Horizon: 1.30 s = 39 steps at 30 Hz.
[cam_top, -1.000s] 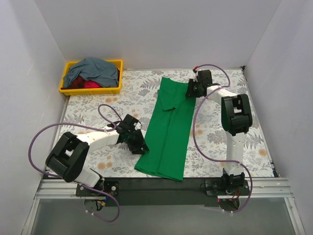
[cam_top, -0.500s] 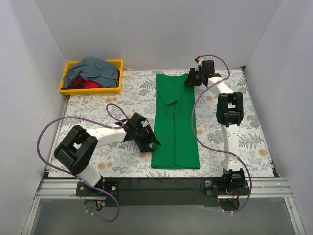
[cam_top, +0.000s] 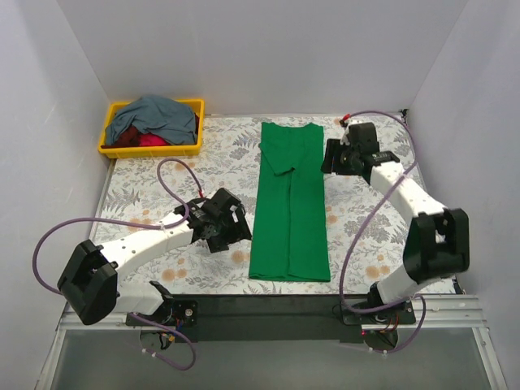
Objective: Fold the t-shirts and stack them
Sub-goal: Fold the tshirt
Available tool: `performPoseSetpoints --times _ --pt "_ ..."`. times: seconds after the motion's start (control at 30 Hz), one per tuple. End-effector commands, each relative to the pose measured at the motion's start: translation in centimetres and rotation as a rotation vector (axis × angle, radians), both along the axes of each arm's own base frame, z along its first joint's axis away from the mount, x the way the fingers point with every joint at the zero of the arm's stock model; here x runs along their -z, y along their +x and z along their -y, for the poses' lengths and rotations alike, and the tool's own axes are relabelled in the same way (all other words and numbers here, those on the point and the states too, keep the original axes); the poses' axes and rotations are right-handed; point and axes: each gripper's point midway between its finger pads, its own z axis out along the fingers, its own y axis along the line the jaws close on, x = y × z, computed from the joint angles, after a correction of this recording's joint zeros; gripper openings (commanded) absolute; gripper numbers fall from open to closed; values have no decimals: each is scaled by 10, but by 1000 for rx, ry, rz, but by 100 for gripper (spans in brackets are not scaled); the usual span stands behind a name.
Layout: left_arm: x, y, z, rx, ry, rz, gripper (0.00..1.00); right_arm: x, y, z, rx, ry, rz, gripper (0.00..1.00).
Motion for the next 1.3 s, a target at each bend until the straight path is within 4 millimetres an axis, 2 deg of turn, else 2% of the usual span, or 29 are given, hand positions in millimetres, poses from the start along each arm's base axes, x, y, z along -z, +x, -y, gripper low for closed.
performPoseSetpoints --times 0.0,0.03,0.07,0.1,0.13,0.17,0.2,0.23,0.3,0.33,0.43,0.53,0.77,1.03,1.27 --pt "3 -28 -13 62 98 -19 74 50 -95 11 45 -146 -213 64" --pt "4 -33 -12 66 100 -24 75 42 -112 11 43 -142 -201 64" --pt "5 -42 -9 91 108 -29 75 46 -129 9 31 -137 -222 65" --pt "6 -46 -7 100 112 -32 76 66 -164 8 -3 -156 -307 65" --pt "8 -49 -6 108 118 -35 76 60 -177 4 0 -125 -298 65" --pt "9 -55 -1 118 122 -35 77 65 -195 -1 -27 -129 -318 66" --pt "14 -59 0 123 135 -46 77 78 -218 3 -34 -145 -370 70" --pt "17 -61 2 128 144 -50 77 75 -228 2 -19 -126 -358 70" --pt "25 -68 10 150 167 -68 77 90 -255 3 -35 -126 -401 70" --pt "27 -71 12 156 176 -71 76 88 -262 0 -46 -102 -397 69" --pt "34 -78 24 181 190 -76 74 98 -280 1 -37 -77 -423 64" --pt "38 -76 28 174 201 -79 72 106 -292 2 -42 -75 -447 58" --pt "38 -69 32 143 197 -58 70 116 -306 1 -49 -79 -479 43" --pt "41 -70 35 148 198 -69 69 122 -320 -4 -41 -77 -522 41" --pt "45 -72 35 150 203 -83 69 133 -341 -8 -59 -122 -580 41"
